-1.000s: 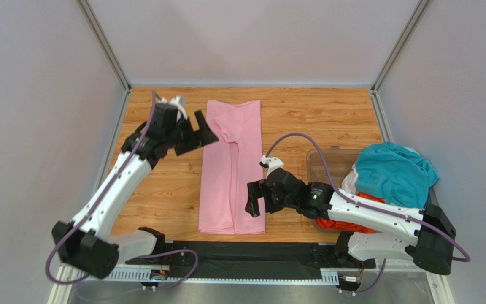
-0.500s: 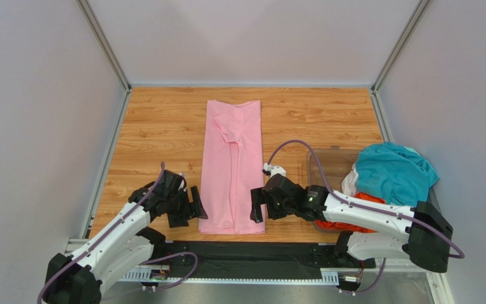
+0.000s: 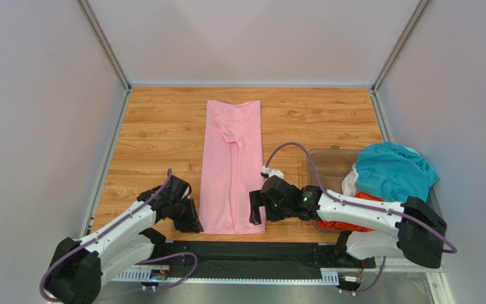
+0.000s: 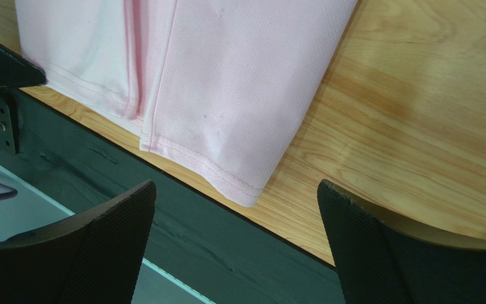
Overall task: Fold and stack the t-shirts
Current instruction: Fold the tshirt
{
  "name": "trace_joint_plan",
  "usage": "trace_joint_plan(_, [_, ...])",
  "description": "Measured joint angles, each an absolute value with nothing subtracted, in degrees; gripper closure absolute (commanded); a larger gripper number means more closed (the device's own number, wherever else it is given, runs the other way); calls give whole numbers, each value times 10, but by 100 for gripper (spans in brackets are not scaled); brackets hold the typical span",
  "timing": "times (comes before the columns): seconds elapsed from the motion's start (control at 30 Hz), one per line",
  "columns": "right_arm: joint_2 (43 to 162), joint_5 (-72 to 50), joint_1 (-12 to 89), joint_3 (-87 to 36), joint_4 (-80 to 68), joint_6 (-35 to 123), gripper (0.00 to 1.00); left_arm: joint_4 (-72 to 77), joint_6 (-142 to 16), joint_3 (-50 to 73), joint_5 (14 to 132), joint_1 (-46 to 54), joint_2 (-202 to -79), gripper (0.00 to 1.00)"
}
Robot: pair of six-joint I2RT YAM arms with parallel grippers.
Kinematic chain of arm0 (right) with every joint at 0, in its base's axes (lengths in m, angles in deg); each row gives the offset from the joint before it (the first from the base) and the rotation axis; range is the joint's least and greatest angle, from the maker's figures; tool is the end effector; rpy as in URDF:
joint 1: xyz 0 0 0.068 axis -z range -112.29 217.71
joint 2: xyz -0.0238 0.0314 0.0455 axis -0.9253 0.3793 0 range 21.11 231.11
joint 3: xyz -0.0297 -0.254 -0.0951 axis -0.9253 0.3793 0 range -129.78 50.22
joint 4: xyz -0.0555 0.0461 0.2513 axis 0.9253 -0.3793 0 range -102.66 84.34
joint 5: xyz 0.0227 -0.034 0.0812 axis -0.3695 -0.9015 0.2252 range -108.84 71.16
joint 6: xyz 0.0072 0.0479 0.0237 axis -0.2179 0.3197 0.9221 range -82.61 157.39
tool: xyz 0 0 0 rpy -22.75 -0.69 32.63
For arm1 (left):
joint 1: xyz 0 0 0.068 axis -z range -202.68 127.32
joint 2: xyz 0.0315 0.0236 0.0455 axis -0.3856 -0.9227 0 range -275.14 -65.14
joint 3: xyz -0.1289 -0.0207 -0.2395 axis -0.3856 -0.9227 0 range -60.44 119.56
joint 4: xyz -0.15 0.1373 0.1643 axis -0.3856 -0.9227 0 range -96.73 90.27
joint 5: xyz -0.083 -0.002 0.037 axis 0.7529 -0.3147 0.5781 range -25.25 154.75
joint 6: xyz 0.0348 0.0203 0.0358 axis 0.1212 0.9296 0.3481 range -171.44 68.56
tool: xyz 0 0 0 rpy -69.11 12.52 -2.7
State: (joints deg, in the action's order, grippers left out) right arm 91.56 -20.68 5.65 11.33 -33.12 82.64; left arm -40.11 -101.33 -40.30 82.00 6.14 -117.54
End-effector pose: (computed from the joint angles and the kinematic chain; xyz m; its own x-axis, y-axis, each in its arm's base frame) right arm 0.1079 0.2011 0.1913 -0.9044 -0.1903 -0.3818 -0.3308 0.8780 0.3461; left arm 0.1091 -0.0719 0.1396 -0.9501 -0.3109 0.0242 -0.2930 0.8634 -0.4107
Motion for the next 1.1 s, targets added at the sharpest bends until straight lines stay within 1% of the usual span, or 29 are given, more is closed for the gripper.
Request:
trace_joint_plan(0.03, [916, -205, 56, 118, -328, 828, 3, -397, -1013, -403, 823, 62, -1182, 100])
trace_joint_plan(0.23, [919, -172, 56, 146, -315, 837, 9, -384, -1011, -403, 830, 62, -1185, 100])
trace_joint_plan(0.27, [923, -164, 56, 149, -313, 837, 15, -383, -1011, -403, 830, 62, -1185, 100])
trace_joint_plan(0.37, [938, -145, 56, 159, -304, 840, 24, -380, -1011, -403, 832, 62, -1181, 100])
trace_joint_plan(0.4, [944, -140, 56, 161, -301, 840, 29, -380, -1011, -404, 833, 62, -1179, 100])
trace_joint_plan(0.43, [949, -136, 56, 161, -299, 841, 36, -380, -1011, -405, 833, 62, -1178, 100])
trace_joint_plan(0.47, [954, -132, 56, 161, -295, 841, 44, -379, -1011, -405, 834, 62, -1177, 100])
trace_joint_plan(0.5, [958, -130, 56, 161, -289, 840, 58, -379, -1011, -406, 835, 62, -1177, 100])
trace_joint_plan(0.57, [966, -129, 56, 161, -281, 841, 66, -378, -1011, -406, 838, 62, -1177, 100])
trace_joint_plan(0.63, [973, -129, 56, 161, -275, 844, 69, -377, -1011, -406, 839, 62, -1177, 100])
trace_joint_plan(0.67, [976, -130, 56, 161, -272, 844, 74, -377, -1011, -406, 840, 62, -1177, 100])
trace_joint_plan(0.73, [980, -133, 56, 161, -267, 844, 82, -376, -1011, -406, 842, 62, -1177, 100])
trace_joint_plan(0.77, [982, -133, 56, 161, -265, 844, 92, -376, -1011, -406, 842, 62, -1176, 100])
trace_joint_plan(0.87, [984, -133, 56, 162, -262, 846, 100, -377, -1011, -406, 846, 62, -1174, 100])
trace_joint_plan(1.1, [943, -133, 24, 182, -263, 872, 100, -398, -1024, -424, 853, 68, -1118, 100])
